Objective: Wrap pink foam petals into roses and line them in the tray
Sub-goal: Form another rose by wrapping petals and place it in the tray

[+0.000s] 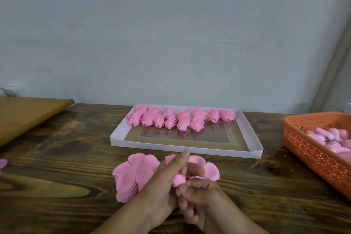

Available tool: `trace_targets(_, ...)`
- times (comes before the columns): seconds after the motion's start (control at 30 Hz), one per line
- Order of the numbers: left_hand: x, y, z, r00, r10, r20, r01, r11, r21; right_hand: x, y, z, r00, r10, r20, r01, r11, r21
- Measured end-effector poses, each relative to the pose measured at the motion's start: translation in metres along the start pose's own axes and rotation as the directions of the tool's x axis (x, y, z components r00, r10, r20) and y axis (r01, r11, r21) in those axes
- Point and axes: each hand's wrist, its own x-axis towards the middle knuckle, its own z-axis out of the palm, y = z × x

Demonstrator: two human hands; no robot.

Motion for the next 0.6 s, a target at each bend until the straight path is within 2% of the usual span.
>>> trace_targets(0.07, 0.000, -0.001, 0.001, 1.000, -0.001, -0.031, 0.002, 1.000, 0.005, 0.000, 0.001, 0.001, 0.999, -0.024, -0.030, 0.022, 0.998, -0.057)
trace_targets(0.13, 0.002, -0.004, 0.002, 0.994, 0.013, -0.107, -0.014, 1.000, -0.011, 0.000, 0.004, -0.001, 0.979, -0.163, -0.122, 0.112, 0.931, -0.348)
trace_targets(0.17, 0.003, -0.006, 0.003, 0.987, 0.019, -0.158, -0.022, 1.000, -0.016, -0.001, 0.007, -0.003, 0.950, -0.266, -0.161, 0.140, 0.829, -0.542)
trace_targets(0.2, 0.005, -0.008, 0.003, 0.978, 0.022, -0.207, -0.026, 0.999, -0.020, -0.002, 0.009, -0.004, 0.912, -0.377, -0.163, 0.154, 0.682, -0.715)
trace_targets(0.27, 0.007, -0.012, 0.004, 0.967, 0.020, -0.253, -0.027, 0.999, -0.025, -0.004, 0.012, -0.005, 0.838, -0.544, -0.040, 0.188, 0.357, -0.915)
trace_targets(0.33, 0.006, -0.013, 0.005, 0.970, 0.021, -0.244, -0.028, 0.999, -0.025, -0.004, 0.015, -0.007, 0.782, -0.613, 0.116, 0.236, 0.118, -0.965)
trace_targets(0.4, 0.006, -0.013, 0.006, 0.972, 0.013, -0.235, -0.022, 0.999, -0.038, -0.004, 0.014, -0.009, 0.731, -0.652, 0.199, 0.286, 0.029, -0.958)
trace_targets(0.47, 0.006, -0.012, 0.006, 0.975, -0.002, -0.222, -0.012, 0.998, -0.063, -0.006, 0.012, -0.006, 0.733, -0.663, 0.150, 0.314, 0.136, -0.940)
trace_targets(0.5, 0.005, -0.010, 0.005, 0.978, -0.009, -0.208, -0.007, 0.997, -0.073, -0.006, 0.012, -0.006, 0.754, -0.651, 0.088, 0.318, 0.245, -0.916)
trace_targets(0.6, 0.004, -0.006, 0.005, 0.983, -0.029, -0.183, 0.013, 0.996, -0.087, -0.006, 0.008, -0.002, 0.887, -0.457, -0.069, 0.256, 0.611, -0.749)
